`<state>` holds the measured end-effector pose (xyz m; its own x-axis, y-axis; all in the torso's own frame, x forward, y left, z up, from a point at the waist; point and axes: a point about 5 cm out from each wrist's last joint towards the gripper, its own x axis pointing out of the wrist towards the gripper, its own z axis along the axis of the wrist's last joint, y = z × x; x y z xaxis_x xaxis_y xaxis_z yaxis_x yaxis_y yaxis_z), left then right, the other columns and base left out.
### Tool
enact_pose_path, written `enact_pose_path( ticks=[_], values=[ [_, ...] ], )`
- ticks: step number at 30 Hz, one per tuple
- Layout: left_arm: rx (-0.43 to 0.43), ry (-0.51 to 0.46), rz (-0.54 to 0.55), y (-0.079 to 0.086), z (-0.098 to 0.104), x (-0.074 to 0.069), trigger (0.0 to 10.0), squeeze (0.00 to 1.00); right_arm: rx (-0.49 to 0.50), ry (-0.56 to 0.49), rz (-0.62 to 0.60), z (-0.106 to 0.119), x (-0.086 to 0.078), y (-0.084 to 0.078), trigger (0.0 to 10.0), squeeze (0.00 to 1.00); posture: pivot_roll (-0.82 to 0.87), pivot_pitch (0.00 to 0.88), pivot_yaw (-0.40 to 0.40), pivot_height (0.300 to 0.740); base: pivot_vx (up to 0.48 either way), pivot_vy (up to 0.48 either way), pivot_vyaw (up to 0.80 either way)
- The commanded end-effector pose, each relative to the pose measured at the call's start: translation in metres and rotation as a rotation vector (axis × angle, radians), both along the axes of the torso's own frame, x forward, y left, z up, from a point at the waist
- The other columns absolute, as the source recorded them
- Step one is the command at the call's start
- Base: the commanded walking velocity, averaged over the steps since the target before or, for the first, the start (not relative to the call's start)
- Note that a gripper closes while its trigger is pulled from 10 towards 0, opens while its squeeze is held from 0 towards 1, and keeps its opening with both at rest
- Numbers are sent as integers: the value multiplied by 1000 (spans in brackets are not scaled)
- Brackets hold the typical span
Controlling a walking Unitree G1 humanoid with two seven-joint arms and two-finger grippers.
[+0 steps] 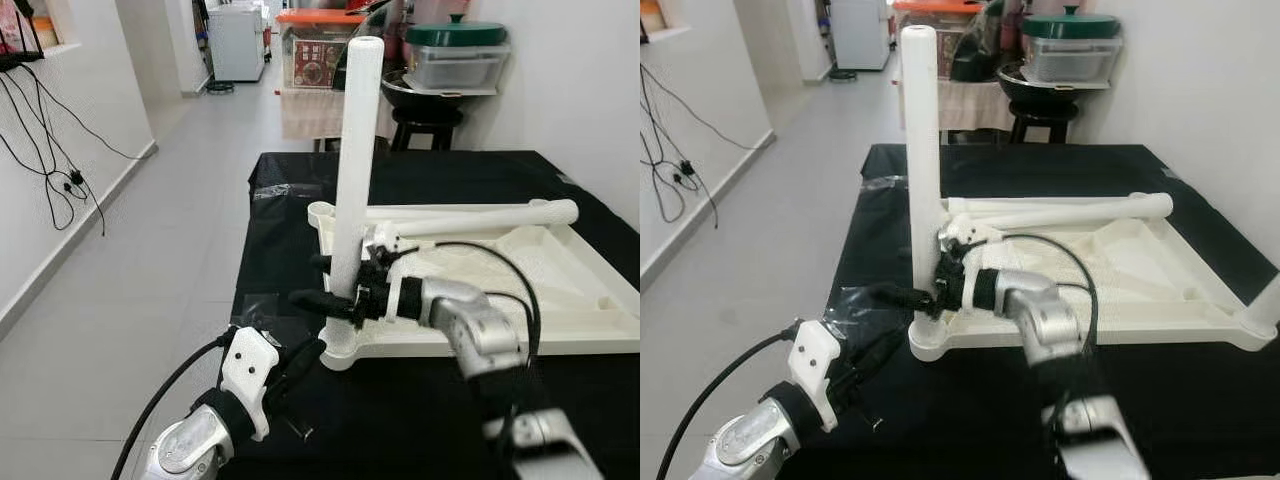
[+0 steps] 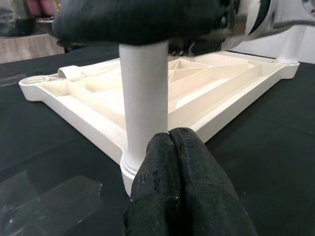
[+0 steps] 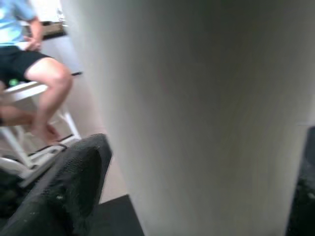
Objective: Building children table
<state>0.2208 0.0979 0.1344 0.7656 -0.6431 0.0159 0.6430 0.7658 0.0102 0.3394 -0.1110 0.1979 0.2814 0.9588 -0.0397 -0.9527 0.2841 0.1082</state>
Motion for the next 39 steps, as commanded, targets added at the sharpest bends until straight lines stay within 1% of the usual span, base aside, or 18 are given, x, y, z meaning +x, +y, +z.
enact_pose_path(
  ticks=[1, 4, 11, 14, 16, 18, 19, 20, 21, 22, 23, 24, 25, 27, 31, 36, 37, 39],
  values=[
    [11, 14, 2, 0, -5, -1, 10000, 0, -5, 26, 48, -5, 5, 2, 0, 0, 58, 0, -49, 740, 0, 0, 0],
    [11, 15, 2, 0, -5, -1, 10000, 0, 5, 36, 36, -6, 10, 0, 0, 0, 58, 0, -48, 740, 0, 0, 0],
    [10, 15, 2, 0, -4, -2, 10000, 0, 28, 18, -34, -8, 12, -5, 0, 0, 54, 0, -43, 740, 0, 0, 0],
    [7, 16, 0, 0, -4, -2, 10000, 0, 19, 18, -143, -15, 12, -13, 0, 0, 50, 0, -42, 740, 0, 0, 0],
    [3, 17, 2, 1, -4, -2, 10000, 0, 17, 60, -217, -26, 2, -13, 0, 0, 38, 0, -45, 740, 0, 0, 0],
    [3, 17, 2, 1, -4, -2, 10000, 0, 17, 60, -217, -26, 2, -13, 0, 0, 38, 0, -45, 740, 0, 0, 0],
    [-1, 19, 4, 2, -3, -1, 10000, 0, 35, 110, -398, -40, -2, -2, 0, 0, 30, 0, -41, 740, 0, 0, 0],
    [-1, 19, 4, 2, -3, -1, 10000, 0, 35, 110, -398, -40, -2, -2, 0, 0, 30, 0, -41, 740, 0, 0, 0],
    [-5, 21, 6, 3, -3, -1, 10000, 0, 12, 207, -660, -69, -19, 9, 0, 0, 9, 4, -32, 740, 0, 0, 0],
    [-3, 20, 1, 4, -2, 0, 10000, 0, -32, 136, -782, -69, -30, 18, 0, 0, 23, 6, -36, 740, 0, 0, 0],
    [-3, 20, 1, 4, -2, 0, 10000, 0, -32, 136, -782, -69, -30, 18, 0, 0, 23, 6, -36, 740, 0, 0, 0],
    [2, 19, -2, 6, -3, 1, 10000, 0, -42, 75, -836, -61, -32, 23, 0, 0, 9, 2, -21, 740, 0, 0, 0],
    [4, 17, 2, 7, -3, 2, 10000, 0, -29, 79, -847, -58, -30, 23, 0, 0, -5, 0, -9, 740, 0, 0, 0],
    [-7, 20, 7, 6, -3, 3, 10000, 0, -35, 163, -890, -71, -23, 8, 0, 0, 15, 0, -25, 740, 0, 0, 0],
    [-5, 21, -1, 5, -3, 4, 10000, 0, -33, 175, -894, -73, -22, 7, 0, 0, 28, 0, -40, 740, 0, 0, 0],
    [-6, 16, 11, 5, -2, 4, 10000, 0, -50, 135, -840, -69, -24, 15, 0, 0, 19, 0, -41, 740, 0, 0, 0],
    [-8, 14, 17, 4, -2, 5, 10000, 0, -23, 150, -794, -68, -23, 15, 10000, 0, 22, 0, -42, 740, 0, 0, 0],
    [-8, 14, 17, 4, -2, 5, 10000, 0, -23, 150, -794, -68, -23, 15, 10000, 0, 22, 0, -42, 740, 0, 0, 0]
  ],
)
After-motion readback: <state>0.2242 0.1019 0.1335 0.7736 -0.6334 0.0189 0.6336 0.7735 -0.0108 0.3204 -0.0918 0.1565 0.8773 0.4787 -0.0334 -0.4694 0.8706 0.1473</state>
